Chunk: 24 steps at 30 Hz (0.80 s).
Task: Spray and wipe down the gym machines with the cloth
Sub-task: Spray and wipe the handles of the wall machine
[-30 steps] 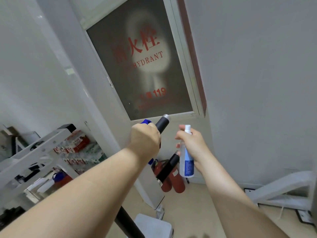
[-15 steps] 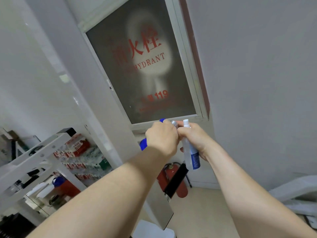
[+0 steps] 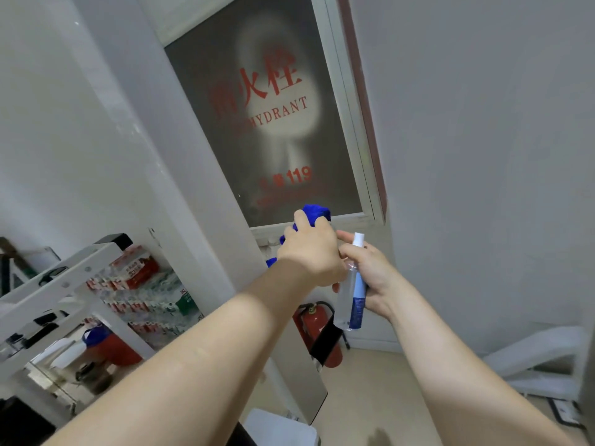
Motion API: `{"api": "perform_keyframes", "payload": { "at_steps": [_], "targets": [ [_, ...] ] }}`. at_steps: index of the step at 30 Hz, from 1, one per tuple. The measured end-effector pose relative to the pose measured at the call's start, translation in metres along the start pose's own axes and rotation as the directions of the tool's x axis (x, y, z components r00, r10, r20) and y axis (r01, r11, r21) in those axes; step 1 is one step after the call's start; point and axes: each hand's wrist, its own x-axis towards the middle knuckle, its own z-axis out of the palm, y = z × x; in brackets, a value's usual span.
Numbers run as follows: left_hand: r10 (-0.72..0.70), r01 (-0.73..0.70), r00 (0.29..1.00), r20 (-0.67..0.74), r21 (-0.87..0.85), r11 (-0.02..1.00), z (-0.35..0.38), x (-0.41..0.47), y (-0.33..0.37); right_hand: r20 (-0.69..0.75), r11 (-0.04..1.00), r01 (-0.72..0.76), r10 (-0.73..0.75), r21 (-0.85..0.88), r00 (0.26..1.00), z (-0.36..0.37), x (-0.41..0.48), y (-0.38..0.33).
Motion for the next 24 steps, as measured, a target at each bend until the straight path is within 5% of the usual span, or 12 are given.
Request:
{"api": "perform_keyframes", "payload": {
  "at_steps": [4, 8, 11, 14, 17, 20, 24],
  "targets": [
    [0.108, -0.095, 0.992, -0.071, 0.160, 0.982, -0.021, -0.022, 0.007, -0.252, 0.983, 0.135, -0.162, -0.121, 0.954, 0.003, -0.011, -0.003],
    [0.114, -0.045, 0.957, -0.266, 0.251, 0.967, -0.059, -0.027, 0.020, -0.585, 0.941, 0.329, -0.314, -0.085, 0.748, -0.005, -0.017, -0.018],
    [0.035, 0.007, 0.991, -0.128, 0.315, 0.949, -0.074, -0.009, 0.022, -0.636, 0.898, 0.376, -0.429, -0.226, 0.641, -0.007, -0.015, -0.028],
    [0.055, -0.061, 0.998, 0.028, 0.356, 0.933, -0.052, 0.011, 0.021, -0.507, 0.925, 0.224, -0.358, -0.306, 0.784, 0.005, -0.010, -0.015],
    [0.023, -0.014, 0.999, -0.033, 0.258, 0.966, -0.018, 0.026, 0.009, -0.284, 0.940, 0.083, -0.183, -0.331, 0.941, 0.014, -0.008, 0.011],
    [-0.052, 0.069, 0.992, -0.111, 0.151, 0.986, -0.009, 0.034, -0.005, -0.165, 0.937, 0.042, -0.105, -0.346, 0.981, 0.017, -0.017, 0.019],
    [-0.084, 0.083, 0.996, 0.004, 0.161, 0.983, -0.016, 0.035, -0.015, -0.153, 0.967, 0.066, -0.106, -0.245, 0.983, 0.022, -0.018, 0.019]
  ]
}}
